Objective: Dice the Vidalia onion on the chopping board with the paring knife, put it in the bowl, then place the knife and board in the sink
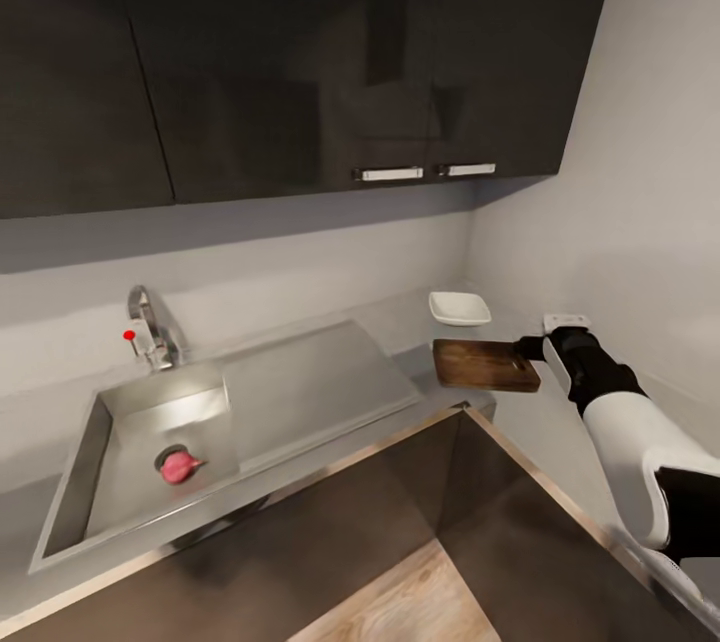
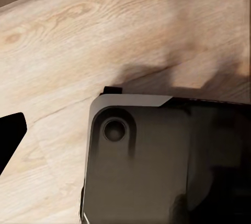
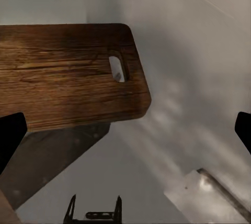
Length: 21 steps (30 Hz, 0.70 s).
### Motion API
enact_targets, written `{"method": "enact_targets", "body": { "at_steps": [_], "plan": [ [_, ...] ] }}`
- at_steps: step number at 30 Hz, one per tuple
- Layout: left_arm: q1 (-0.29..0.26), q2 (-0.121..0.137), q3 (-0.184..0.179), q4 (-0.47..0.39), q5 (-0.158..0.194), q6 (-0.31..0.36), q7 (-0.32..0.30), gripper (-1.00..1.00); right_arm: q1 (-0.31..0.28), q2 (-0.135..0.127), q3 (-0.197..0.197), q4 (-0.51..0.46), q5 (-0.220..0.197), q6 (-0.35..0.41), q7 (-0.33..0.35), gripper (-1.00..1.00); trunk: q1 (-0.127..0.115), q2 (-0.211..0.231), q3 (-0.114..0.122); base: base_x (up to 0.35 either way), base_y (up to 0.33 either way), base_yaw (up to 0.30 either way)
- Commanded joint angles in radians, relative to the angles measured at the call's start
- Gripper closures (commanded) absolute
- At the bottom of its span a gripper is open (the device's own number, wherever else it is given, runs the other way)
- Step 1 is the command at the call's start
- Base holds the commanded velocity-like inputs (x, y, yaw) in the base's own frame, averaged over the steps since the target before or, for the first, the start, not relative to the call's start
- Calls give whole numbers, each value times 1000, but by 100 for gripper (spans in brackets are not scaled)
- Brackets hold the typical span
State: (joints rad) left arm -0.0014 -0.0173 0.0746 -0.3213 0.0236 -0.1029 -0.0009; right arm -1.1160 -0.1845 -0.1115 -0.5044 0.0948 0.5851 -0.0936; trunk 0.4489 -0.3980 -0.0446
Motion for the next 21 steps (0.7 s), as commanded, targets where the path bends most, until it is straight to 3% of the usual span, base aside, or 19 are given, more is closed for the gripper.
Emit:
{"method": "enact_targets", "body": {
  "at_steps": [1, 7, 16, 21],
  "plan": [
    [0, -1, 5, -1, 2, -2, -1, -100, -1, 0, -4, 10, 10, 1, 3, -100, 1, -2, -2, 281, -132, 0],
    [0, 0, 5, -1, 3, -1, -1, -100, -1, -1, -4, 59, 6, -7, 5, -100, 1, -2, -3, 259, -104, 0],
    [0, 0, 5, -1, 4, -1, -1, -100, -1, -16, -4, 86, 5, -10, 6, -100, 1, -2, -16, 38, -15, 0],
    [0, 1, 5, -1, 4, -1, -1, -100, -1, -20, -4, 103, 4, -21, 6, -100, 1, -2, -24, 208, -52, 0]
  ]
}}
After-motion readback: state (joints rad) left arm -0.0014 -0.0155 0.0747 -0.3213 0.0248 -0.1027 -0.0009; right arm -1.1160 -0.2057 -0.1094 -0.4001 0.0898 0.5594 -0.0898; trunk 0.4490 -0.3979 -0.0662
